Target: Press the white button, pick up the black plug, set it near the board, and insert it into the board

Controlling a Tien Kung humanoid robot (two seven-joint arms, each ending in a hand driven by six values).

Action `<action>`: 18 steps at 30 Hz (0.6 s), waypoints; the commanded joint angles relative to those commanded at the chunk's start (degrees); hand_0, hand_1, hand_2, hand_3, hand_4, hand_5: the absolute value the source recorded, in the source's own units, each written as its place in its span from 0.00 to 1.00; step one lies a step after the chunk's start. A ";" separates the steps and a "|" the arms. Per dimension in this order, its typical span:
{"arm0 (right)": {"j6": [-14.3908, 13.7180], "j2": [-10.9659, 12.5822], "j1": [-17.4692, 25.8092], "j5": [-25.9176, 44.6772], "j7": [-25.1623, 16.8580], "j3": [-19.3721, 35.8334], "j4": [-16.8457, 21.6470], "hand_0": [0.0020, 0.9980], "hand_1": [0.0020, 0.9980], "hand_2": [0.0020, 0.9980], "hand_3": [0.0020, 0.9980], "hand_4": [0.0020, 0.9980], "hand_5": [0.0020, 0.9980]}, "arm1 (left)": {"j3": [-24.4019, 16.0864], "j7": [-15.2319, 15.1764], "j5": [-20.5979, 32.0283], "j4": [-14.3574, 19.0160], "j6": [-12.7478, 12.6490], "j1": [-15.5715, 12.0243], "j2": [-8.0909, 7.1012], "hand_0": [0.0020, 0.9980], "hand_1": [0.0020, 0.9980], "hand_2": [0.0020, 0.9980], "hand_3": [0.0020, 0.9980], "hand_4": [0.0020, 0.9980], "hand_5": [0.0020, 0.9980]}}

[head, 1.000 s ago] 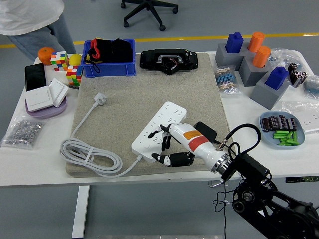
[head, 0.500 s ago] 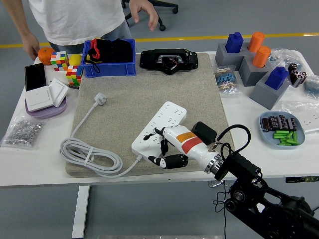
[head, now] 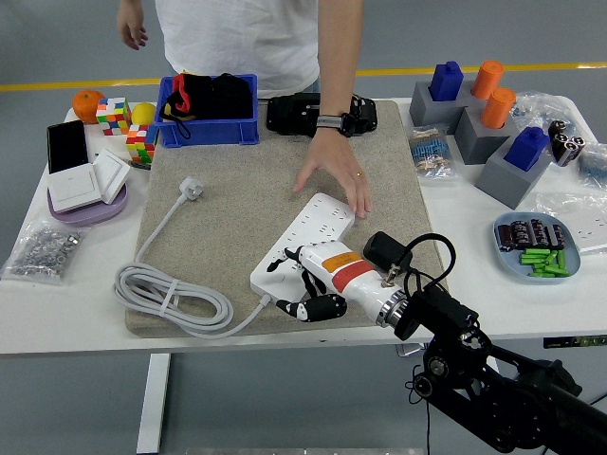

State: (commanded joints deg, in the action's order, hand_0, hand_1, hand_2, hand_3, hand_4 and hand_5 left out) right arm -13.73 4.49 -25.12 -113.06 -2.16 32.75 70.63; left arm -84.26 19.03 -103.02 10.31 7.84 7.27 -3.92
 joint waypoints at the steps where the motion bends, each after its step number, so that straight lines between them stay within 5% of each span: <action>1: 0.01 -0.05 -0.26 -0.26 0.51 -0.54 -0.39 0.11 0.07 0.09 0.66 0.80 0.26 | 0.07 -0.01 0.02 0.00 0.01 0.00 -0.04 0.69 0.64 0.61 0.64 0.56 0.18; 18: -0.87 -1.33 -1.99 -2.05 4.17 -3.43 -5.11 0.12 0.07 0.10 0.67 0.81 0.26 | 0.87 -0.13 -0.04 0.00 0.23 0.17 -0.35 0.69 0.64 0.61 0.64 0.56 0.18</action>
State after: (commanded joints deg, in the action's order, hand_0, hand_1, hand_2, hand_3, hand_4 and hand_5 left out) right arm -14.60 3.16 -27.11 -115.11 2.02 29.33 65.53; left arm -83.40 18.90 -103.06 10.31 8.08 7.44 -4.27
